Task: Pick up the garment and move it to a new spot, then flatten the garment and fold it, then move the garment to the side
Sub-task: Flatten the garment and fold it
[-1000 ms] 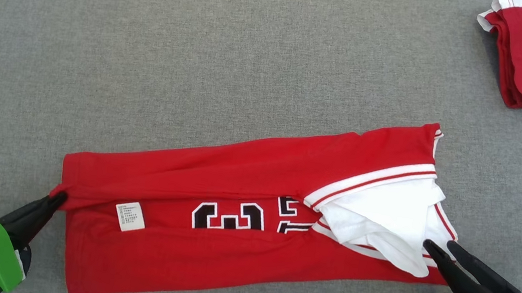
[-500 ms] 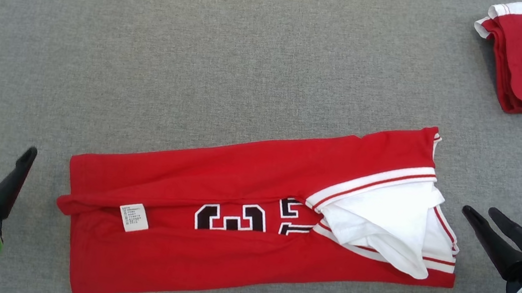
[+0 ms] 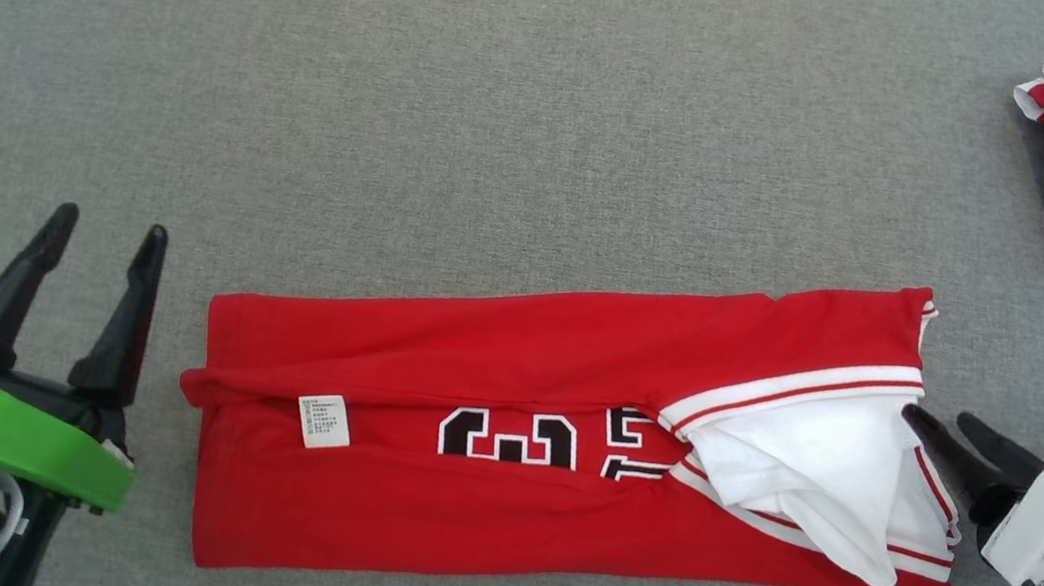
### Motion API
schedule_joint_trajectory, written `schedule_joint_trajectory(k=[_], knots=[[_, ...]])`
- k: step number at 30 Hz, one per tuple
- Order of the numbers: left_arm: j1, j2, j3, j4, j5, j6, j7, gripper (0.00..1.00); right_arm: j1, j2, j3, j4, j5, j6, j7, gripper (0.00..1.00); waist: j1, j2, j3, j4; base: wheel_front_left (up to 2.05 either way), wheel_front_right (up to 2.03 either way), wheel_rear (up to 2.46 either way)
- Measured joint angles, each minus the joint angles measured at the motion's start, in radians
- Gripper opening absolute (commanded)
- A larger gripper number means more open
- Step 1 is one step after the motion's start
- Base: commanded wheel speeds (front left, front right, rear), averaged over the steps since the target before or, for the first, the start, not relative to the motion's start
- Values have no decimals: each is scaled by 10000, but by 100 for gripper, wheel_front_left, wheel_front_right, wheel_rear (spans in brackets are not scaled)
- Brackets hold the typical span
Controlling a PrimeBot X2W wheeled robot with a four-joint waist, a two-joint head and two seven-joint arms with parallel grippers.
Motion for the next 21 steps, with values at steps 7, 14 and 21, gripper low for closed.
schedule_joint_trajectory(k=[7,14,21], knots=[[83,-508,-188,21,382,98,-702,100,-188,523,380,1379,-357,0,560,100,0,0,-134,480,0,0,0],[441,-675,21,224,654,188,-961,100,-755,1095,527,2305,-387,6,1014,100,0,0,-306,698,0,0,0],[707,-842,161,307,892,188,-1045,100,-991,1333,489,2869,-105,23,1684,100,0,0,-450,831,0,0,0]])
